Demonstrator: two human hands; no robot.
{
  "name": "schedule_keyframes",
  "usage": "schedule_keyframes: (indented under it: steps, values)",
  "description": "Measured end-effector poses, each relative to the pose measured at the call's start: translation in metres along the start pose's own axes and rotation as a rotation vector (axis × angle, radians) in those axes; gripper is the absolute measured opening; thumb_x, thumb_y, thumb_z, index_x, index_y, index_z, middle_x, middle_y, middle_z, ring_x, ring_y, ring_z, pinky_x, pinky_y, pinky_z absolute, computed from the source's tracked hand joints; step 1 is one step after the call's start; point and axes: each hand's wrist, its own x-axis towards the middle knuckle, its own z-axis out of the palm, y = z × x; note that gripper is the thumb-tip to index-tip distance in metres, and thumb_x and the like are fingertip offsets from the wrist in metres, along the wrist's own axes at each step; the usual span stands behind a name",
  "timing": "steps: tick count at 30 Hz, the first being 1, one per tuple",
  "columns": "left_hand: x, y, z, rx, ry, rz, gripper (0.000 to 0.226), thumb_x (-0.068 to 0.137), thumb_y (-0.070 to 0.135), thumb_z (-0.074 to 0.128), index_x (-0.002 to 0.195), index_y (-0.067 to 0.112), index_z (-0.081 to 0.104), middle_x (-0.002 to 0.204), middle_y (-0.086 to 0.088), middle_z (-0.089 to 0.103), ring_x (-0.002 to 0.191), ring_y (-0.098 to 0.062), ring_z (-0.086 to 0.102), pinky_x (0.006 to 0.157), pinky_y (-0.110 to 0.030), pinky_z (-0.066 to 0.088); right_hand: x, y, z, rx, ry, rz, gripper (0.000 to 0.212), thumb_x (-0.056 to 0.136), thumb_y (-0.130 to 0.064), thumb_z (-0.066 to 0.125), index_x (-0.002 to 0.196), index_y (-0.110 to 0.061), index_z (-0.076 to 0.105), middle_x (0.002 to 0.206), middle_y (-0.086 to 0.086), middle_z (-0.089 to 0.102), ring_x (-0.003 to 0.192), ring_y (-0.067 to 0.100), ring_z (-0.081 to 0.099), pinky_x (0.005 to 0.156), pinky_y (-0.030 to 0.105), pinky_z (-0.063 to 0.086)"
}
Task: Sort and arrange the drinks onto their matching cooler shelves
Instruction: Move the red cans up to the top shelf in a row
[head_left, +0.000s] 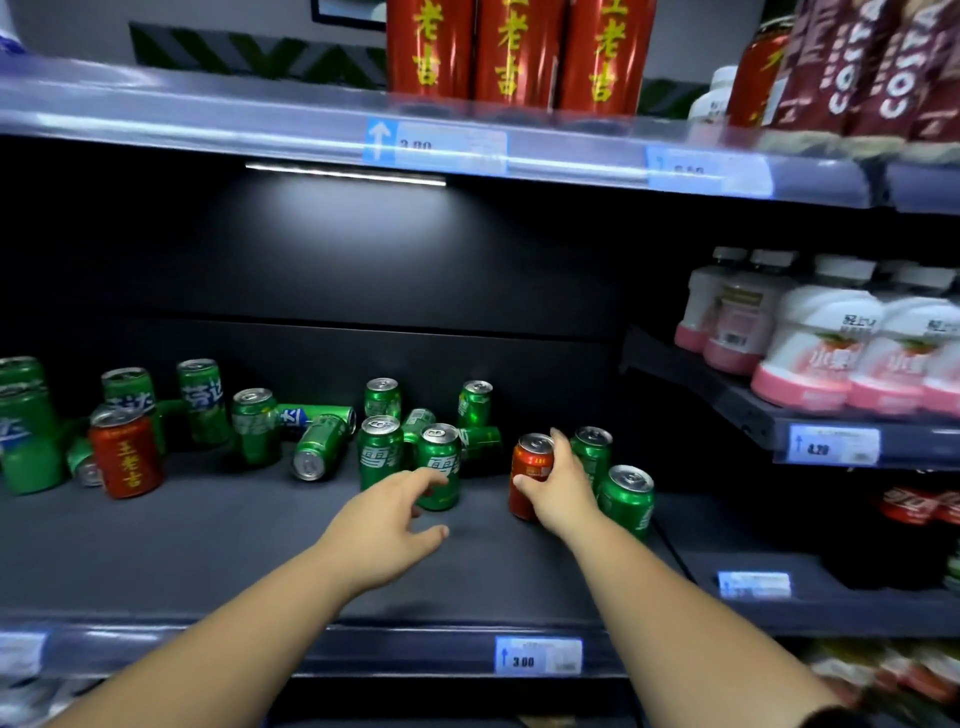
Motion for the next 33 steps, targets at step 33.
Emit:
schedule_keyframes:
  steps: [33]
  values:
    - [-0.093,-0.302,-0.131,-0.442,0.214,-0.495,0.068,0.078,0.034,0.082,0.134,0.025,0.044,0.120,0.000,0.053,0.101,-0.016,0.059,0.082,-0.026,0.045,-0.079,-0.211,0.296,0.283,-0.290,-0.170,0.071,0.073,-0.006,0.085,0.118,-0.045,0.046,0.118,-0.008,0.063,0.112,0.019,0.063,0.102,0.046,0.052]
